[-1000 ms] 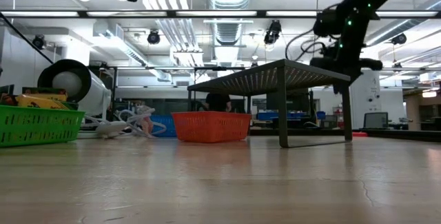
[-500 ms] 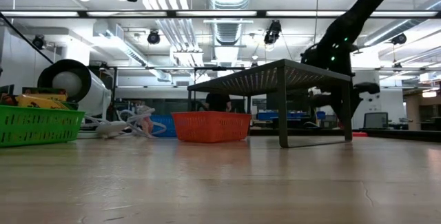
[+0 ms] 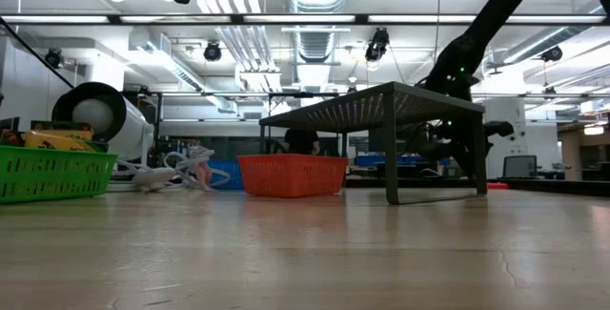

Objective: Pick & Place Office Desk Supplies
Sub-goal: Put the orange spring rubber band into the blue bin

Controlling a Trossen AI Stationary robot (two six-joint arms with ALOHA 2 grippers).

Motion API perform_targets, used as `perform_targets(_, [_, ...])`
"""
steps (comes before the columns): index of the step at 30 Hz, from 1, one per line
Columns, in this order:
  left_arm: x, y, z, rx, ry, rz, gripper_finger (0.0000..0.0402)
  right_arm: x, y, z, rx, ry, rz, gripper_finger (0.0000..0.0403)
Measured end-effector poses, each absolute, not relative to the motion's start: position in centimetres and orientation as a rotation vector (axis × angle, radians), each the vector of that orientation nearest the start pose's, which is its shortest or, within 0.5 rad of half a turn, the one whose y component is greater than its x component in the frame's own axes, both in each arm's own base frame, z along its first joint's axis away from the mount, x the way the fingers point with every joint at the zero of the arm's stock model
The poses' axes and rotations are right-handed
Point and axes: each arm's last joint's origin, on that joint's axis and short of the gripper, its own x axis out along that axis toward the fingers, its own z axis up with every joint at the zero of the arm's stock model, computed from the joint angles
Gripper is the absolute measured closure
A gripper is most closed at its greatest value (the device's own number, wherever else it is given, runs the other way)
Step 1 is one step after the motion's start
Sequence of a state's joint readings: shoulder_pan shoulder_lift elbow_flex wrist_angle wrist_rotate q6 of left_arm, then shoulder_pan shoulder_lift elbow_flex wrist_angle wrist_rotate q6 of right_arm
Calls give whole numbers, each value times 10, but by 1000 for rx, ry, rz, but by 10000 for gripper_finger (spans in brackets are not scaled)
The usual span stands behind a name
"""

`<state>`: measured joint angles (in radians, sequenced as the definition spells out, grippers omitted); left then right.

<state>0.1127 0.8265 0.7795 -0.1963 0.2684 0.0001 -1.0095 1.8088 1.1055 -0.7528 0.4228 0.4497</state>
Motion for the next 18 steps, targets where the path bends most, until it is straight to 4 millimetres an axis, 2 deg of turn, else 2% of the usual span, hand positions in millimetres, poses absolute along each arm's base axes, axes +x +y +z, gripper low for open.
perform_targets(5, [181,13,323,-47,239,-156,297,151,-281,159,864,1217,-1518,335])
perform_targets(14, [181,13,323,-54,240,-155,297,140,-299,175,1069,1068,-1511,335])
perform_targets(18, [181,13,323,-54,240,-155,297,131,-303,175,1142,1030,-1512,335])
